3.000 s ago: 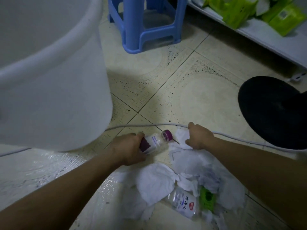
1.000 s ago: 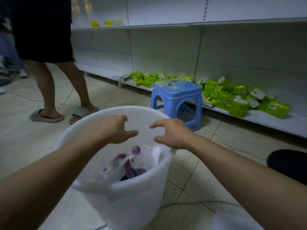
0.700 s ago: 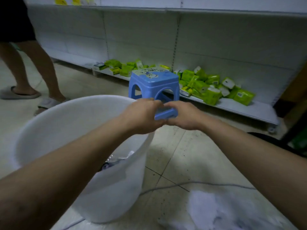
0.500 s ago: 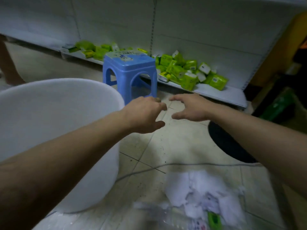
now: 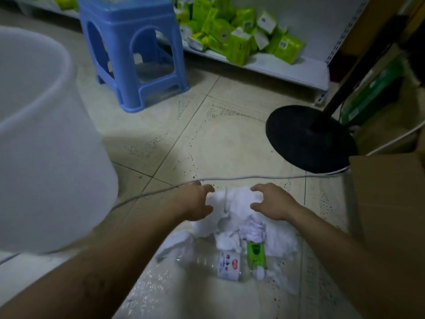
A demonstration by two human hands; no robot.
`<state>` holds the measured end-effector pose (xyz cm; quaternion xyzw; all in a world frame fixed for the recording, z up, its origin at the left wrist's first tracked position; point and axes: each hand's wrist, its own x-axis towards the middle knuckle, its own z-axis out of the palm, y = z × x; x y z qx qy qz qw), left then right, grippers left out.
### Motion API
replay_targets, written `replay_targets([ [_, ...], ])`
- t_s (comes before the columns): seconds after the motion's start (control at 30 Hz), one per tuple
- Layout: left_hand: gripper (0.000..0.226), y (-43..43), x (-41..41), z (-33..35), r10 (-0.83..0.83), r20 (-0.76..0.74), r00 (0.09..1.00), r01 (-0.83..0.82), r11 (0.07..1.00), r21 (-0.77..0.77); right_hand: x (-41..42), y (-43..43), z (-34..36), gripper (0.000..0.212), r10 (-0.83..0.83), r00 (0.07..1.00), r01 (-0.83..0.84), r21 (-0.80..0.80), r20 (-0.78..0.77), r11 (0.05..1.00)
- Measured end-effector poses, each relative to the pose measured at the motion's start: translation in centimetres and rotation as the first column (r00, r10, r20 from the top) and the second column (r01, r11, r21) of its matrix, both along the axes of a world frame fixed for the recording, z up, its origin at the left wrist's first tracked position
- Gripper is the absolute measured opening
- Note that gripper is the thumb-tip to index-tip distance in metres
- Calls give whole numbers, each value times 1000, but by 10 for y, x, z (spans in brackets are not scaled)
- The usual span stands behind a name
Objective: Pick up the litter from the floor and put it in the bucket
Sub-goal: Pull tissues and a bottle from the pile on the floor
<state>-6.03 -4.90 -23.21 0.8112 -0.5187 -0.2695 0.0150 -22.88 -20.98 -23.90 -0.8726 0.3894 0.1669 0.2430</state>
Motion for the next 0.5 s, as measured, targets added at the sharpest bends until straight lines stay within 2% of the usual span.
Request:
replay_targets([
  [0.17,61,3,-25,-50,47,-100,994,-39,996,81,-10,-4,-43,63,-36,995,34,-31,-89,999],
  [0.27,72,8,-25,-69,100,-64,993,-94,991,94,-9,-9,-59,70,-47,992,37,-89,-121,995],
  [0.33,75,11,-22,-78,130,-5,992,-129,989,70,-8,-12,-64,66,-74,990,61,-102,-124,993],
  [0.4,68,14,-20,-85,170,51,984,-172,985,25,-8,-13,-69,55,-87,990,75,-108,-110,991],
  [0.5,41,17,-15,-89,258,49,965,-255,965,-53,-10,-14,-74,41,-116,992,110,-135,-40,985],
])
